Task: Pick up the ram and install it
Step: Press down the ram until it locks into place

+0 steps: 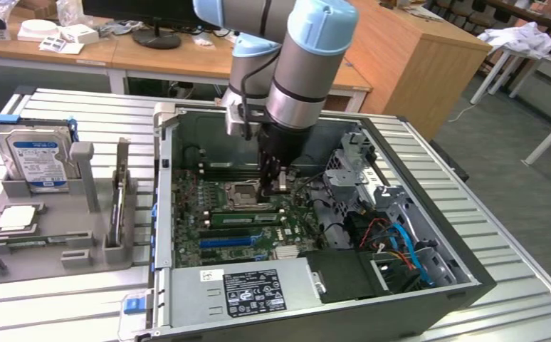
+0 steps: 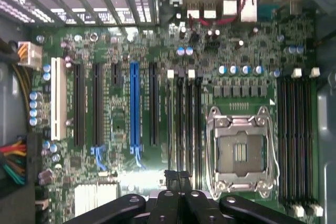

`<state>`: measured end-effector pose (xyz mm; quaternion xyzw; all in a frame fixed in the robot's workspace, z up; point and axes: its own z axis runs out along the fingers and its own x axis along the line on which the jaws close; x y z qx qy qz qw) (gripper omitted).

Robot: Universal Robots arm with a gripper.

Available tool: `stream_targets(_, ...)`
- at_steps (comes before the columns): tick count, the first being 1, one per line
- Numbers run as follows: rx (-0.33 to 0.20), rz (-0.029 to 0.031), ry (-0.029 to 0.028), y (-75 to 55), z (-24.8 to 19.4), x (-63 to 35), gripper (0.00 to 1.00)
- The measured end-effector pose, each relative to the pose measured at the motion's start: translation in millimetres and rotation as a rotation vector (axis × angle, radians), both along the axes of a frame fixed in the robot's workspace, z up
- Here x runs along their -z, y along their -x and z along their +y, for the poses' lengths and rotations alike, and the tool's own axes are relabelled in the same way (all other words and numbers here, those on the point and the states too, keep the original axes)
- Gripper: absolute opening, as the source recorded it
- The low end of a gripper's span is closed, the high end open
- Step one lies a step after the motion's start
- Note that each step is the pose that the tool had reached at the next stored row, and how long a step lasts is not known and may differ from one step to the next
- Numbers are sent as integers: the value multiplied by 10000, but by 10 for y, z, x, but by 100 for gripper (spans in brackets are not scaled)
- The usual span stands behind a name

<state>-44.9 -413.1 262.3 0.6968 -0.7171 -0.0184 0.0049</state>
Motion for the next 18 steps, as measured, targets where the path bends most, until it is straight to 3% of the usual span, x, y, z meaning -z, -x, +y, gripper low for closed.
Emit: stream_targets(18,-1,-24,0,332,0,0,11)
